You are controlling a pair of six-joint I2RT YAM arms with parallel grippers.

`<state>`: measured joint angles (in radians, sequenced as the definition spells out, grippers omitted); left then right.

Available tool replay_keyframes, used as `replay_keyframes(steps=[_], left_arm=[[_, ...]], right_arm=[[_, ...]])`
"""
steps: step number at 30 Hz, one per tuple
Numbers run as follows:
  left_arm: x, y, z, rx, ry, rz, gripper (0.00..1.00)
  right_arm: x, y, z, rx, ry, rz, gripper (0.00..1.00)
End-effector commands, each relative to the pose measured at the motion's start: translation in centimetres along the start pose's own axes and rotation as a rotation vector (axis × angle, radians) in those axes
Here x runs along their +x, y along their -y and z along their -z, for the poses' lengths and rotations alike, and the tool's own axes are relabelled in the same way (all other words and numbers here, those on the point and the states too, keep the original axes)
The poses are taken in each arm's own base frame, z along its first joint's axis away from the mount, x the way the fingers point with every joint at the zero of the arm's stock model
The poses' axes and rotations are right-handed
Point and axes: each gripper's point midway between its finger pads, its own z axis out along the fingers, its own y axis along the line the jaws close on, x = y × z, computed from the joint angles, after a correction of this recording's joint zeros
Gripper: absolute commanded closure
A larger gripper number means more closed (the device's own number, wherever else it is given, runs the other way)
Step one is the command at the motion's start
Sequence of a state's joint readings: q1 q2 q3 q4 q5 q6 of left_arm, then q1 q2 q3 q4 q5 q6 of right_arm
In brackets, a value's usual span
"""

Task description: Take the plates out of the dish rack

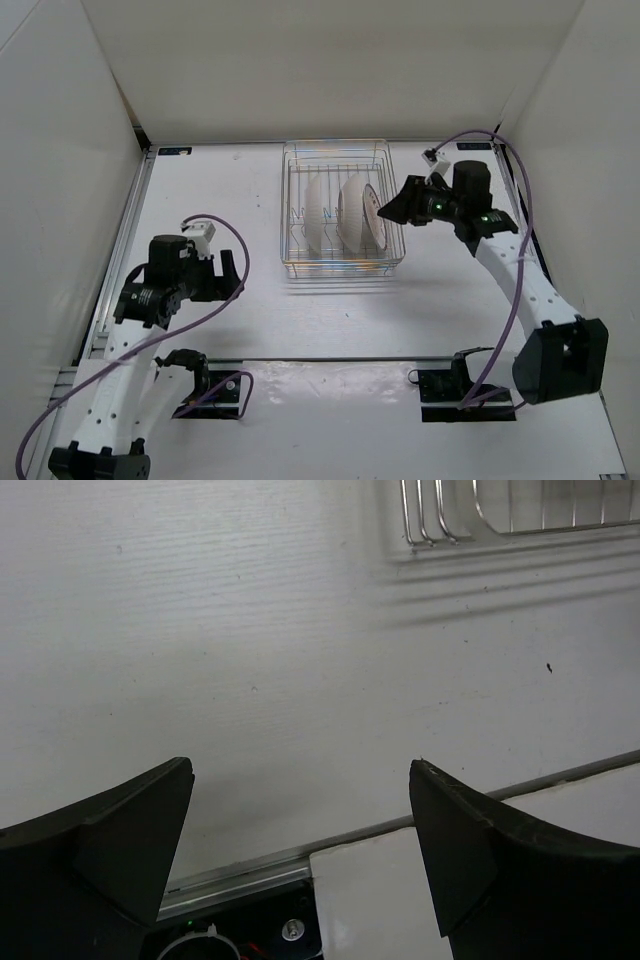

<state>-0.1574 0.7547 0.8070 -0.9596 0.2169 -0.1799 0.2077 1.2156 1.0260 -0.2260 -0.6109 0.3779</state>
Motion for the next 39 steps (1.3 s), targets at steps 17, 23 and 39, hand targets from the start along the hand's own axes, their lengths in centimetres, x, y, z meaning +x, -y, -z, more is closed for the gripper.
replay_keyframes(steps=[17,23,39], left_arm=[[-1.4,-0.7,1.4,-0.060,0.077,-0.012,0.00],[-1.5,-0.7,1.5,-0.059,0.087,-0.014,0.00],[-1.3,-0.7,1.0,-0.058,0.051,-0.011,0.00]], right_arm=[[-1.2,-0.3,-7.8,-0.004,-0.037,0.116,0.41],[-0.6,0.0,-9.5,-0.047,-0.067,0.084,0.43],[-2.5,-2.2,-9.6,-0.151,-0.003,0.077,0.76]])
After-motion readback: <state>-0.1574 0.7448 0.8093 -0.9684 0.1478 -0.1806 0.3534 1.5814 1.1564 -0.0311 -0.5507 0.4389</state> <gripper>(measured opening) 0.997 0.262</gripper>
